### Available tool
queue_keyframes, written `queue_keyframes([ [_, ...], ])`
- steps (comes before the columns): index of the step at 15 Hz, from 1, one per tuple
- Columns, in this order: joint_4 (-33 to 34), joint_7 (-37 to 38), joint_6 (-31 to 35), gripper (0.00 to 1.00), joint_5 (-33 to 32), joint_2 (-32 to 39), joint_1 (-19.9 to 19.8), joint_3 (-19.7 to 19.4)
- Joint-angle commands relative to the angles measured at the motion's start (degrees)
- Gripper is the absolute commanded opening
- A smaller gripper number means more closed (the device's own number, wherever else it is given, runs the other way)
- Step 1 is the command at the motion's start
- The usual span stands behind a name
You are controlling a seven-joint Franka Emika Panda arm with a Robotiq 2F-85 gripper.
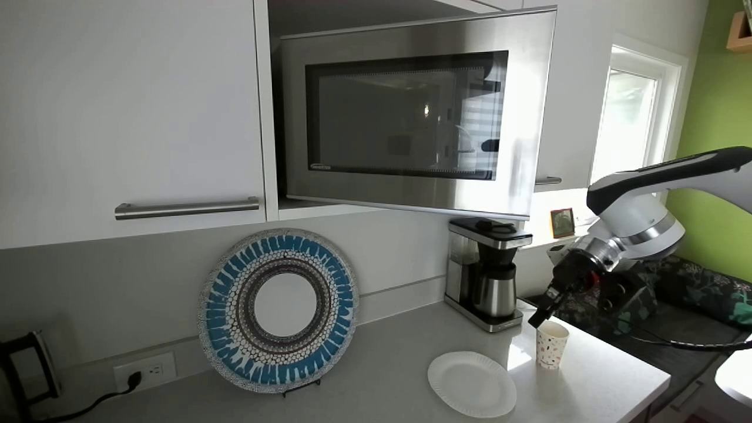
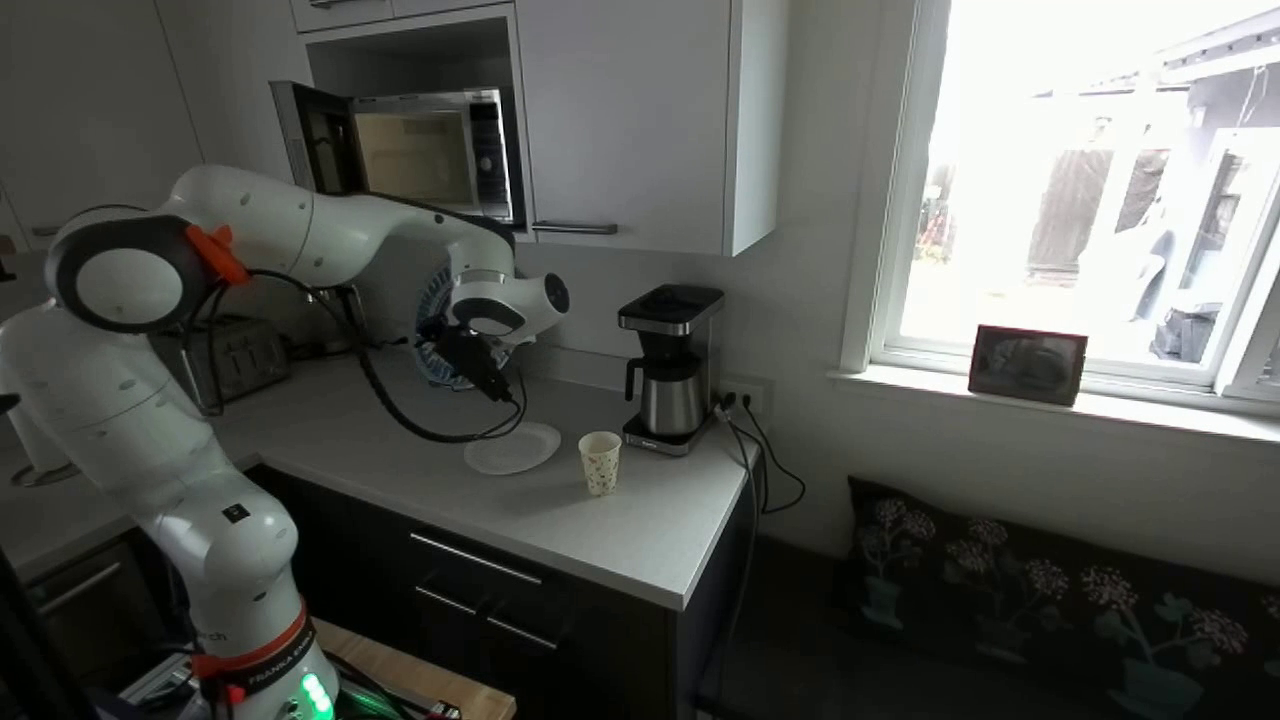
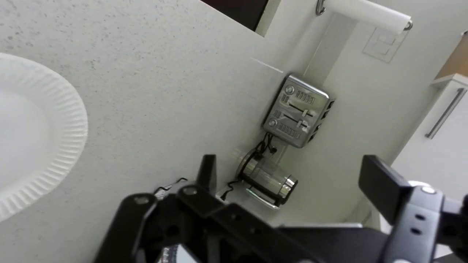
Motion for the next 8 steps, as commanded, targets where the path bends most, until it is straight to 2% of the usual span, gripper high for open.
queue_keyframes([
  [1, -0.8, -0.7, -0.2, 1.0, 0.0, -1.9, 0.1, 0.3],
  [4, -2.3, -1.3, -0.1, 1.0, 0.0, -4.7, 0.3, 0.5],
  [5, -3.7, -1.3, 0.7, 1.0, 2.2, -4.1, -0.5, -0.5],
  [8, -6.3, -2.1, 9.3, 1.0, 3.1, -4.1, -2.5, -1.1],
])
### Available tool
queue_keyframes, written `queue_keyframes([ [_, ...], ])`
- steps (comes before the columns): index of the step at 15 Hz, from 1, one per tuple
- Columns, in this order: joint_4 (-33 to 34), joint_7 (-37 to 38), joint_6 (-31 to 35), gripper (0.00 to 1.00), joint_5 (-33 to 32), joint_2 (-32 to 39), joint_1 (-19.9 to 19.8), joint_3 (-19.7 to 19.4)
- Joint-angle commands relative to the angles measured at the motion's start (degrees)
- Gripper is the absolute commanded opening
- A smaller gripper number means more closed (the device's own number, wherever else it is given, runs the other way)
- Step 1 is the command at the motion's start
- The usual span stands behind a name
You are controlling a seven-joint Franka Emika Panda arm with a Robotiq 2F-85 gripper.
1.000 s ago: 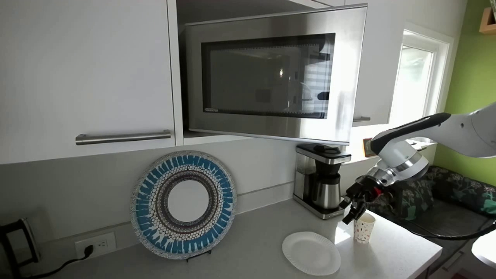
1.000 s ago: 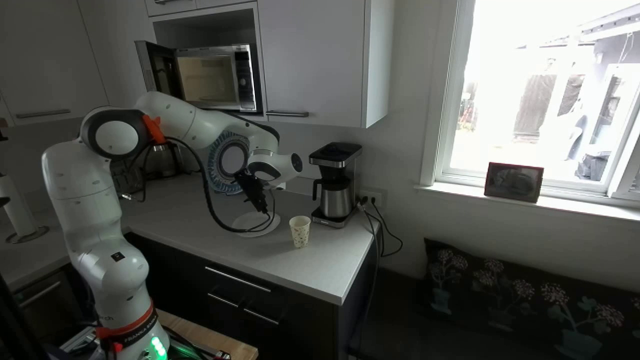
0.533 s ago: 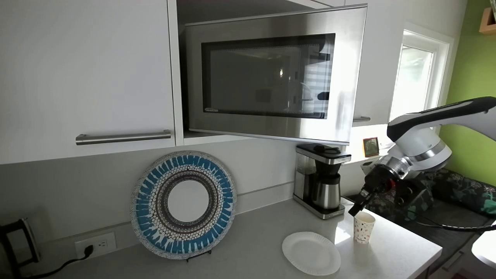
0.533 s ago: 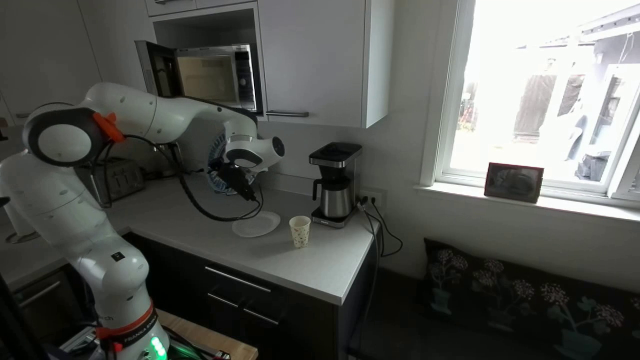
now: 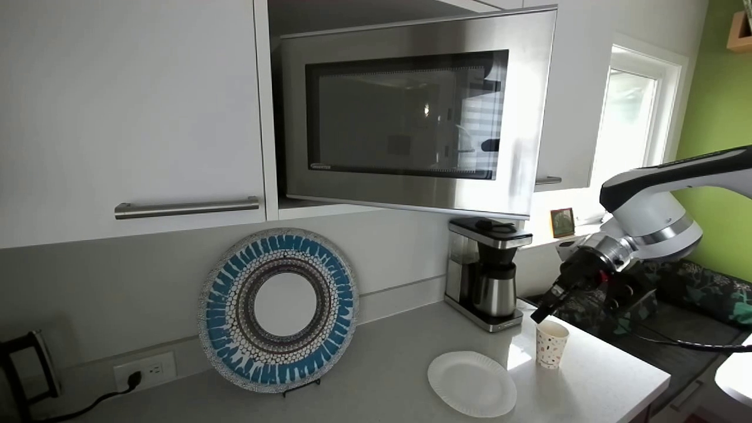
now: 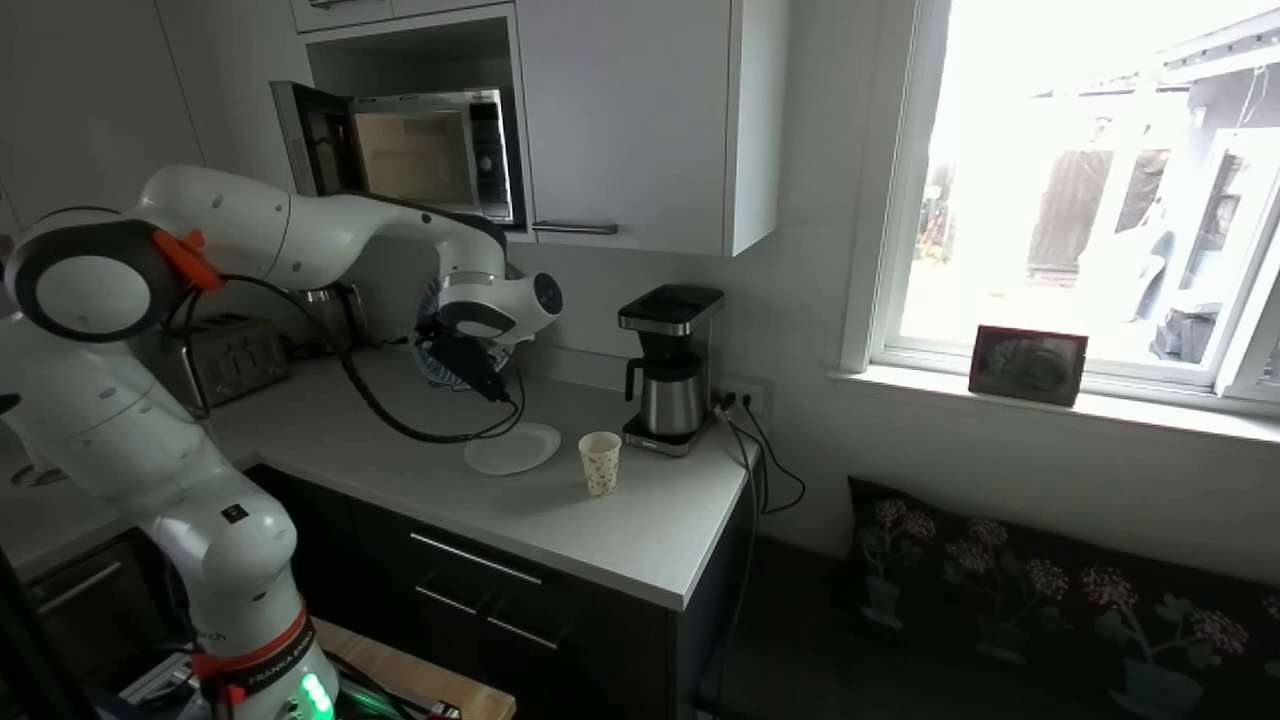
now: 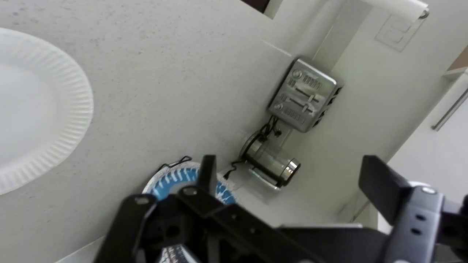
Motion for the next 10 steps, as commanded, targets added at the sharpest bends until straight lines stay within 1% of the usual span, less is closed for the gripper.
queue_keyframes([
  [1, -3.9, -0.6, 8.9, 1.0, 2.1, 0.4, -2.1, -1.1],
  [4, -6.7, 1.4, 18.3, 1.0, 1.6, 1.7, -2.5, -0.6],
  [6, -7.7, 3.6, 21.4, 1.0, 1.0, 3.3, -2.3, -0.6],
  [7, -7.8, 5.1, 21.9, 1.0, -0.1, 4.4, -2.2, -0.6],
  [10, -8.0, 7.6, 22.8, 1.0, 0.2, 7.2, -1.7, -0.6],
])
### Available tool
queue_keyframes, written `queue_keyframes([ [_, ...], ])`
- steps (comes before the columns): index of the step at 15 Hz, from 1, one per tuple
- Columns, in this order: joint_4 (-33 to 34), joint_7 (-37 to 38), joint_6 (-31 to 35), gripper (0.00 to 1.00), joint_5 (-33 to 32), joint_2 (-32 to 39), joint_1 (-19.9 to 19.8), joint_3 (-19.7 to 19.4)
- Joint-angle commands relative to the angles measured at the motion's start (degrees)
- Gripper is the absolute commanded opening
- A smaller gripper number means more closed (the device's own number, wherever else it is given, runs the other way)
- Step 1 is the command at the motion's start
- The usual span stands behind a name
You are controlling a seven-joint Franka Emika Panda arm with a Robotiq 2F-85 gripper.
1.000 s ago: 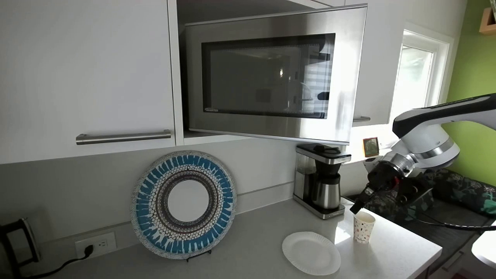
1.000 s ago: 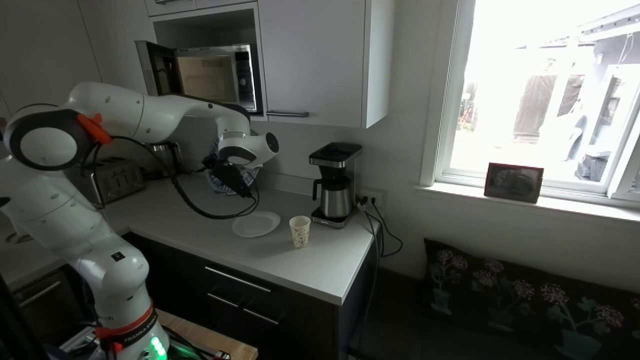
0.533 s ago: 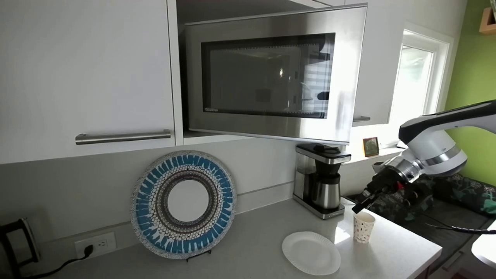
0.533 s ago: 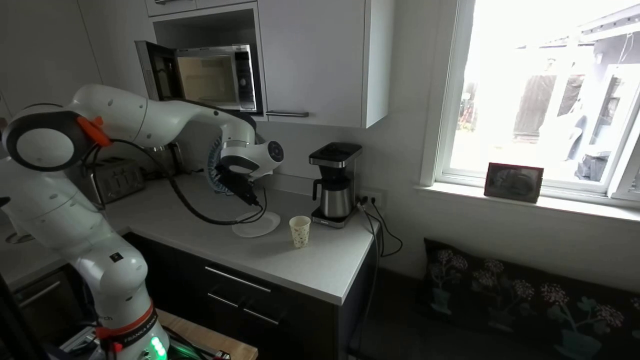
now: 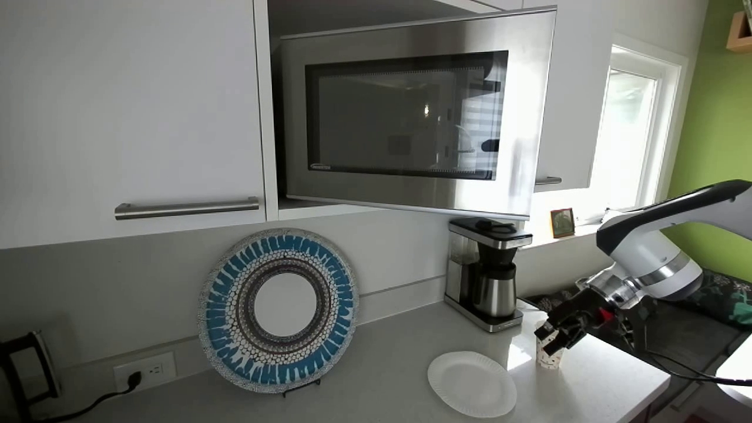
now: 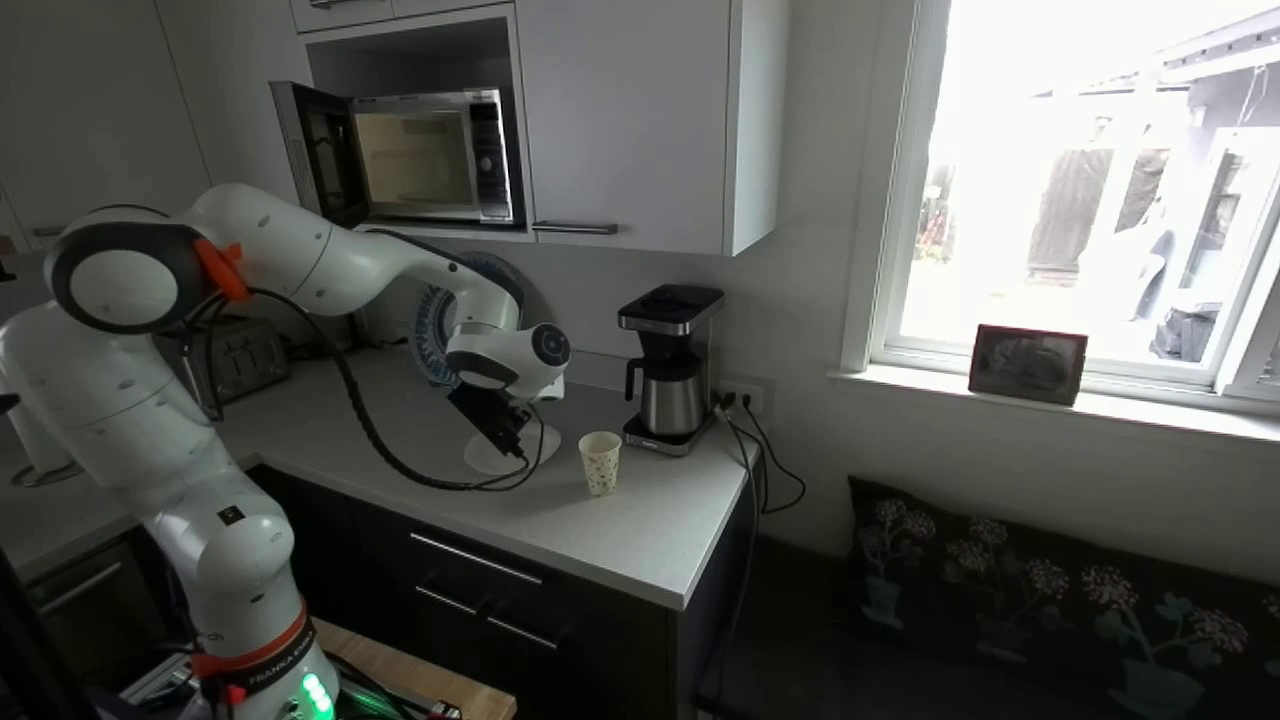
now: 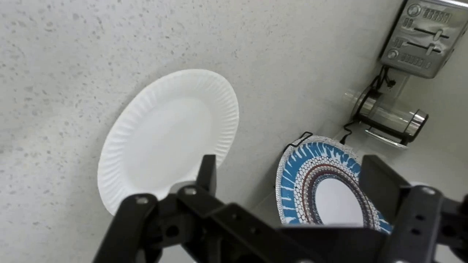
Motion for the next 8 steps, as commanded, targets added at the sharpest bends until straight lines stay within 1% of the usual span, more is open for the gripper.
queue_keyframes([
  [1, 0.0, 0.8, 0.3, 1.0, -0.1, 0.8, 0.4, -0.3],
  [8, 0.4, 0.8, 0.4, 1.0, -0.1, 1.4, 0.4, -0.2],
])
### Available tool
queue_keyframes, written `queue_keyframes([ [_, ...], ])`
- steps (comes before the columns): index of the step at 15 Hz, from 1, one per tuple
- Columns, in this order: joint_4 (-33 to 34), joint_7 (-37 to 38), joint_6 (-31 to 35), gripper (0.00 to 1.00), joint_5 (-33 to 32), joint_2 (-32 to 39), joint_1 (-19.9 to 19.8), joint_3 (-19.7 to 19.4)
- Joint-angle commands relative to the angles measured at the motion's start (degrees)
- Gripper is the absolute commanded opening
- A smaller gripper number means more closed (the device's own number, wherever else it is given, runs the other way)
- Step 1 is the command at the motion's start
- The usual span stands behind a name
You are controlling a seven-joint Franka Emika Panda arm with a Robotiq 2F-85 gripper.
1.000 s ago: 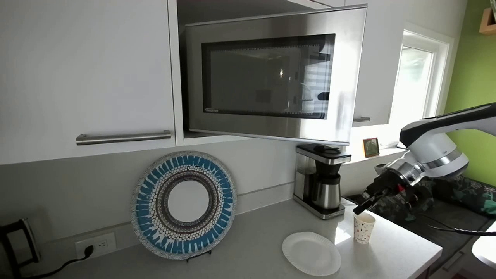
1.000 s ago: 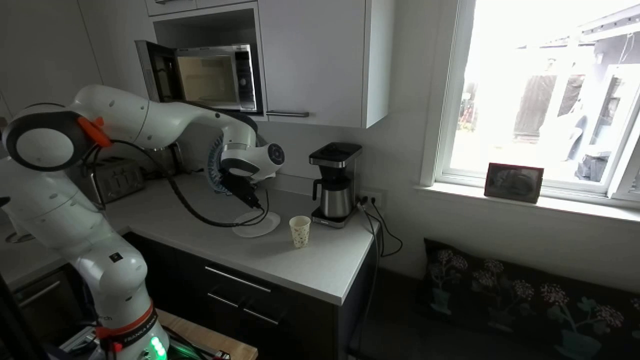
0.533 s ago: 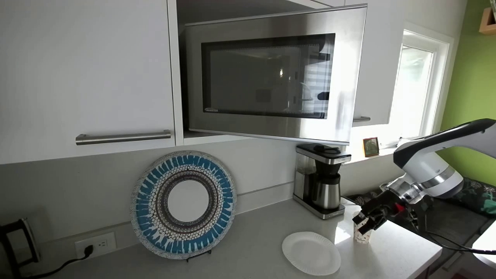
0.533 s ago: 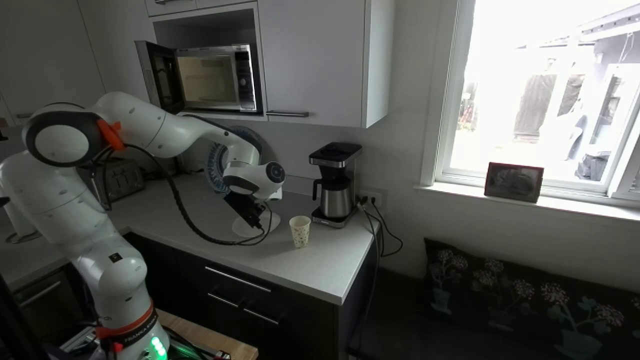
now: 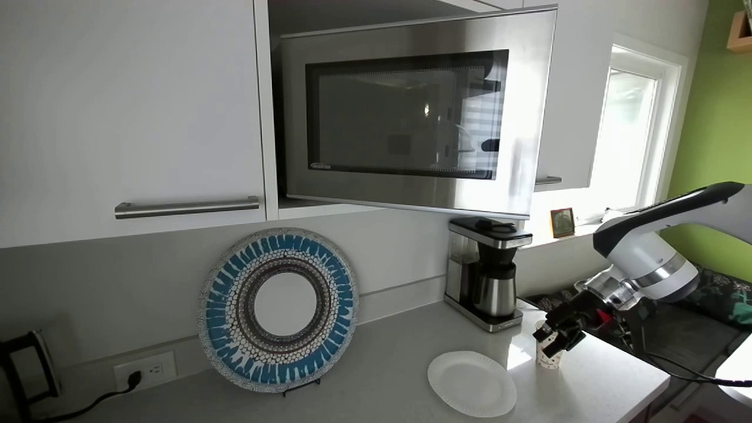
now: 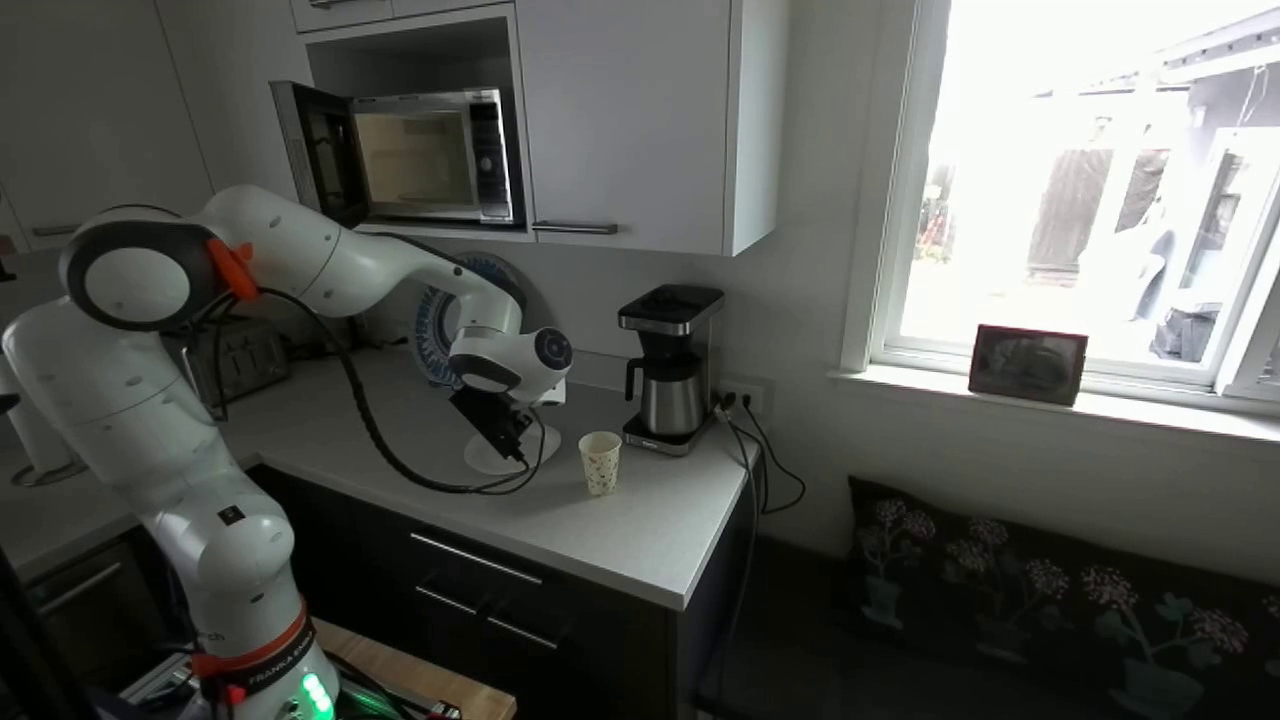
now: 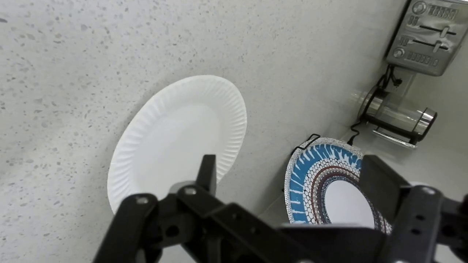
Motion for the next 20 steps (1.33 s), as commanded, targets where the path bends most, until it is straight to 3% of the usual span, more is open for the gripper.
queue_keyframes([
  [1, 1.1, 2.8, 2.0, 1.0, 0.4, 2.6, 0.5, 0.3],
  [5, 1.7, 11.8, 12.3, 1.0, 1.7, 7.0, 1.1, 1.9],
  [8, 2.1, 16.2, 16.4, 1.0, 3.2, 9.7, 2.1, 2.7],
  [15, 6.2, 21.1, 16.8, 1.0, 5.9, 17.9, 2.4, 3.6],
  [20, 8.9, 20.2, 16.3, 1.0, 5.2, 21.8, 2.3, 4.5],
])
